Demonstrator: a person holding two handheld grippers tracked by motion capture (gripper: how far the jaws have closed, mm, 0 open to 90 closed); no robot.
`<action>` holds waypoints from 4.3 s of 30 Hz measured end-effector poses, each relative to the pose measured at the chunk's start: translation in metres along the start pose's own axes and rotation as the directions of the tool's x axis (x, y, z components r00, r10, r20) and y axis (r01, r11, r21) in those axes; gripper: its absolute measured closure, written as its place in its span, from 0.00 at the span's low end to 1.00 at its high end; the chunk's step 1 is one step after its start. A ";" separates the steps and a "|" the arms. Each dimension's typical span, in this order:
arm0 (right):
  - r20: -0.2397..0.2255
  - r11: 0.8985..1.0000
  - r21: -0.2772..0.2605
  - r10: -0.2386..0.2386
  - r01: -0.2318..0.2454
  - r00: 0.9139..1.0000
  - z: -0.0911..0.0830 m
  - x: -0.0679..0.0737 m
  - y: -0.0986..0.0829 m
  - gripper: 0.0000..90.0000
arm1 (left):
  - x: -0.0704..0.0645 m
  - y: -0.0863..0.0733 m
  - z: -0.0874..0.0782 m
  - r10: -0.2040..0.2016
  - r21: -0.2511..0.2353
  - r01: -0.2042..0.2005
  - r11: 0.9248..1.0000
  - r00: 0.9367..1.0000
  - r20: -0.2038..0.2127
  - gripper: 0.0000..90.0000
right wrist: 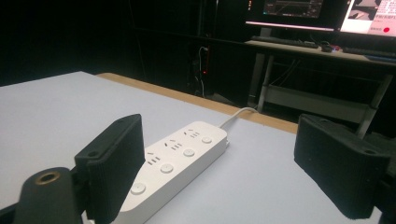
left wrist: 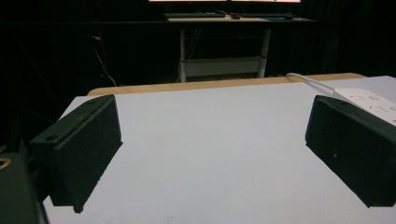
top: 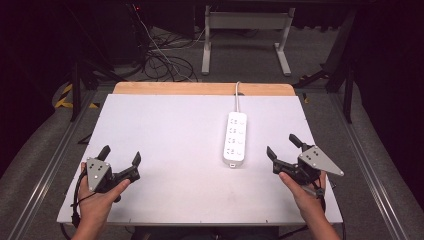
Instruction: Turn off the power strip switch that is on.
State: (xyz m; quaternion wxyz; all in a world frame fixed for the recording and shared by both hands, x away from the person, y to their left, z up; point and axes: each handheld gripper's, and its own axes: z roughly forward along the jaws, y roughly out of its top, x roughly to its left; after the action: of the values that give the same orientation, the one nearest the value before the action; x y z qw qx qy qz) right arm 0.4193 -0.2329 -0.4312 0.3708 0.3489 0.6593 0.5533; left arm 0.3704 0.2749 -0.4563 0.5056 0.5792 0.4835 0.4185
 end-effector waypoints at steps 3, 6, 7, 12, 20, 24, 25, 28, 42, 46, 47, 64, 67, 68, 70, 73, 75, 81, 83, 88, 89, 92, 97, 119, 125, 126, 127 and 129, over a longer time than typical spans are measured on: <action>0.000 1.000 -0.001 -0.002 0.002 1.000 -0.001 0.000 0.000 0.19 | 0.000 0.000 0.000 0.001 -0.001 -0.001 1.000 1.000 -0.002 0.05; 0.003 1.000 -0.009 -0.010 0.010 1.000 -0.002 0.000 0.001 0.23 | -0.001 0.000 0.001 0.003 0.001 -0.003 1.000 1.000 0.004 0.05; 0.002 1.000 -0.014 -0.014 0.014 1.000 -0.003 0.000 0.001 0.25 | -0.001 0.000 0.001 0.003 0.001 -0.003 1.000 1.000 0.004 0.05; 0.001 1.000 -0.011 -0.013 0.013 1.000 -0.007 0.000 0.003 0.45 | -0.001 0.000 0.001 -0.001 0.001 0.001 1.000 1.000 0.003 0.05; -0.007 0.999 0.049 0.016 -0.015 1.000 -0.013 -0.001 0.010 0.72 | -0.002 0.000 0.002 -0.004 0.003 0.004 1.000 1.000 0.009 0.05; -0.052 0.993 0.113 0.036 -0.030 0.998 -0.017 0.000 0.019 0.94 | -0.001 0.000 0.002 -0.005 0.003 0.005 1.000 1.000 0.009 0.05; -0.052 0.993 0.113 0.036 -0.030 0.998 -0.017 0.000 0.019 0.94 | -0.001 0.000 0.002 -0.004 0.003 0.004 1.000 1.000 0.009 0.05; -0.048 0.988 0.151 -0.003 0.010 0.999 -0.016 0.004 0.028 1.00 | -0.001 0.000 0.002 -0.003 0.005 0.003 1.000 1.000 0.006 0.05; -0.082 0.968 0.252 -0.005 0.026 0.997 0.011 0.016 0.065 1.00 | 0.000 -0.001 0.002 0.000 0.006 0.000 1.000 1.000 -0.002 0.05; -0.088 0.962 0.270 -0.008 0.032 0.996 0.021 0.020 0.071 1.00 | 0.001 -0.001 0.001 -0.002 0.007 0.002 1.000 1.000 -0.003 0.05; -0.088 0.961 0.276 -0.008 0.032 0.996 0.024 0.021 0.073 1.00 | 0.001 -0.001 0.001 -0.002 0.009 0.002 1.000 1.000 -0.003 0.05; -0.080 0.932 0.361 0.023 0.008 0.997 0.073 0.021 0.088 1.00 | 0.001 -0.002 0.001 -0.002 0.014 0.002 1.000 1.000 -0.003 0.05; -0.081 0.922 0.386 0.018 0.015 0.997 0.085 0.022 0.087 1.00 | 0.001 -0.002 0.000 -0.001 0.015 0.001 1.000 1.000 -0.002 0.05; -0.081 0.922 0.386 0.018 0.015 0.997 0.085 0.022 0.087 1.00 | 0.001 -0.002 0.000 -0.002 0.015 0.002 1.000 1.000 -0.002 0.05; -0.081 0.919 0.393 0.019 0.014 0.997 0.091 0.022 0.087 1.00 | 0.001 -0.002 0.000 -0.001 0.016 0.001 1.000 1.000 -0.003 0.05; -0.078 0.915 0.403 0.018 0.015 0.997 0.100 0.021 0.087 1.00 | 0.001 -0.002 0.000 0.002 0.016 -0.002 1.000 1.000 -0.005 0.05; -0.074 0.909 0.416 0.024 0.009 0.997 0.110 0.018 0.085 1.00 | 0.001 -0.002 0.001 0.000 0.016 0.000 1.000 1.000 -0.005 0.05; -0.061 0.901 0.433 0.026 0.003 0.998 0.131 0.013 0.084 1.00 | 0.002 -0.003 -0.001 0.002 0.017 -0.002 1.000 1.000 -0.009 0.05; -0.060 0.900 0.435 0.024 0.004 0.998 0.134 0.013 0.084 1.00 | 0.002 -0.003 -0.001 0.005 0.018 -0.004 1.000 1.000 -0.010 0.05; -0.037 0.883 0.469 0.035 -0.014 0.999 0.154 0.009 0.080 1.00 | 0.002 -0.003 -0.001 0.005 0.020 -0.005 1.000 1.000 -0.013 0.05; -0.025 0.873 0.487 0.036 -0.019 0.999 0.162 0.007 0.074 1.00 | 0.002 -0.003 -0.002 0.005 0.020 -0.005 1.000 1.000 -0.013 0.05; -0.010 0.860 0.510 0.031 -0.022 0.999 0.171 0.006 0.067 1.00 | 0.002 -0.003 -0.002 0.005 0.021 -0.004 1.000 1.000 -0.014 0.05; 0.014 0.825 0.564 0.031 -0.033 0.999 0.192 -0.001 0.049 1.00 | 0.002 -0.003 -0.001 0.004 0.019 -0.004 1.000 1.000 -0.011 0.05; -0.016 0.760 0.649 -0.015 0.022 1.000 0.222 -0.002 0.014 1.00 | 0.001 -0.003 -0.002 0.004 0.014 -0.004 1.000 1.000 -0.002 0.05; -0.018 0.754 0.656 -0.007 0.017 1.000 0.223 -0.003 0.011 1.00 | 0.000 -0.003 -0.001 0.005 0.017 -0.005 1.000 1.000 0.003 0.06; -0.020 0.755 0.656 -0.007 0.018 1.000 0.223 -0.003 0.011 1.00 | 0.000 -0.003 -0.001 0.005 0.017 -0.005 1.000 1.000 0.003 0.06; -0.023 0.755 0.656 -0.005 0.018 1.000 0.223 -0.003 0.011 1.00 | 0.000 -0.003 -0.001 0.004 0.017 -0.004 1.000 1.000 0.004 0.06; -0.023 0.750 0.661 -0.013 0.025 1.000 0.224 -0.001 0.010 1.00 | 0.000 -0.003 -0.001 0.003 0.018 -0.003 1.000 1.000 0.002 0.06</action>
State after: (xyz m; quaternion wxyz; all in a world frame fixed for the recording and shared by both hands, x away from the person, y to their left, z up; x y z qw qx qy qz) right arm 0.6158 -0.1267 -0.4465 0.2236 0.4460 0.8190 0.2834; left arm 0.3693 0.2752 -0.4590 0.5003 0.5849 0.4857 0.4143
